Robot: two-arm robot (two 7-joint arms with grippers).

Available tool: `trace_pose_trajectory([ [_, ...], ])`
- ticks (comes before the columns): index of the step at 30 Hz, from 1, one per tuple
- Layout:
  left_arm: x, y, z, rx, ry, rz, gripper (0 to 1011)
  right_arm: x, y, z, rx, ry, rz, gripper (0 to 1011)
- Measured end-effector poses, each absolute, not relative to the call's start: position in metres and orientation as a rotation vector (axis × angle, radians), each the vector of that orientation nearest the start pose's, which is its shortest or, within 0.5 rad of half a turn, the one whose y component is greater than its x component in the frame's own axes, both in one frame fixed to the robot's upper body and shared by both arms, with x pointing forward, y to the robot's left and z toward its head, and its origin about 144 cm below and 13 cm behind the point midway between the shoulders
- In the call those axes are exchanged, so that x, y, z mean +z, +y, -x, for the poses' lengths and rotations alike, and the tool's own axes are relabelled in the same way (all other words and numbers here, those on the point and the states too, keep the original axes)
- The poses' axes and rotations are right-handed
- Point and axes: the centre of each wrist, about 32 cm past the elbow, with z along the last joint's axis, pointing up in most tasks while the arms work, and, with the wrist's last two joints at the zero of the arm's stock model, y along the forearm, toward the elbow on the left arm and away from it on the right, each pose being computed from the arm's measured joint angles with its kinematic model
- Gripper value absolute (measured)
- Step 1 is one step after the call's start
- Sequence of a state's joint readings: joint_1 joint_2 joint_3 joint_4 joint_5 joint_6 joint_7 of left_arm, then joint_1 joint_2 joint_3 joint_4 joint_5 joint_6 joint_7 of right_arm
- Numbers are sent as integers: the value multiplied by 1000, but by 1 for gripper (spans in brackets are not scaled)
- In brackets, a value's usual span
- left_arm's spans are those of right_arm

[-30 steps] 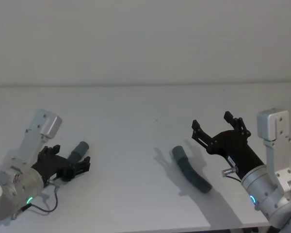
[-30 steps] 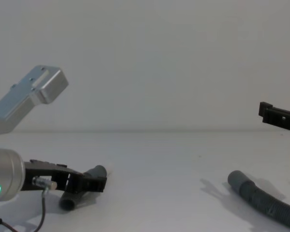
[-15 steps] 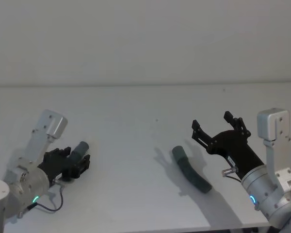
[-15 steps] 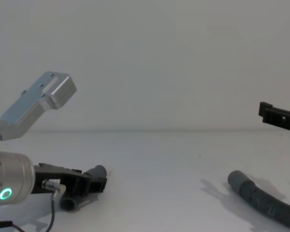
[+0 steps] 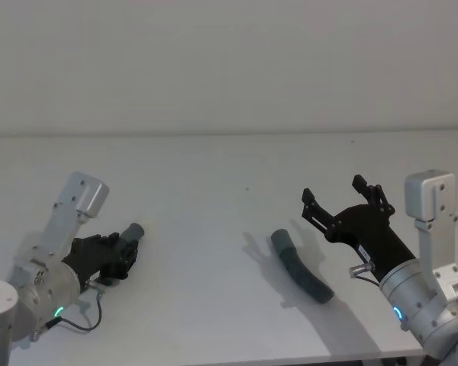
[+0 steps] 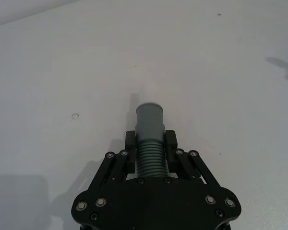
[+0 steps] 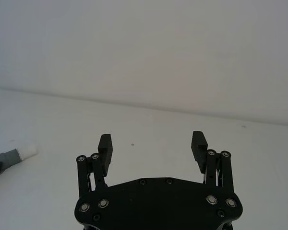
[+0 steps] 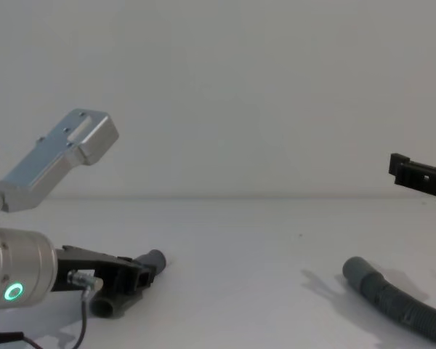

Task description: Use both hands to pick up one end of the pipe from the table, align the ends, and insert them.

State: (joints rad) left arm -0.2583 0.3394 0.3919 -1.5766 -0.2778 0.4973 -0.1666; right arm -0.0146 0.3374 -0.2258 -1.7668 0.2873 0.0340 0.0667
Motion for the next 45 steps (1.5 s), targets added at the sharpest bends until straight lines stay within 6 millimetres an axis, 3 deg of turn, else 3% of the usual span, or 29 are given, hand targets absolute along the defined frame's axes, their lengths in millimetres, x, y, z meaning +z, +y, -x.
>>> trace_pose_trajectory([
  [17, 1207, 211, -511, 1009, 96, -368, 322, 1189, -237, -443, -1229, -75, -26, 1000],
  [45, 1250, 250, -554, 627, -101, -355, 322, 1189, -237, -443, -1229, -75, -26, 1000],
])
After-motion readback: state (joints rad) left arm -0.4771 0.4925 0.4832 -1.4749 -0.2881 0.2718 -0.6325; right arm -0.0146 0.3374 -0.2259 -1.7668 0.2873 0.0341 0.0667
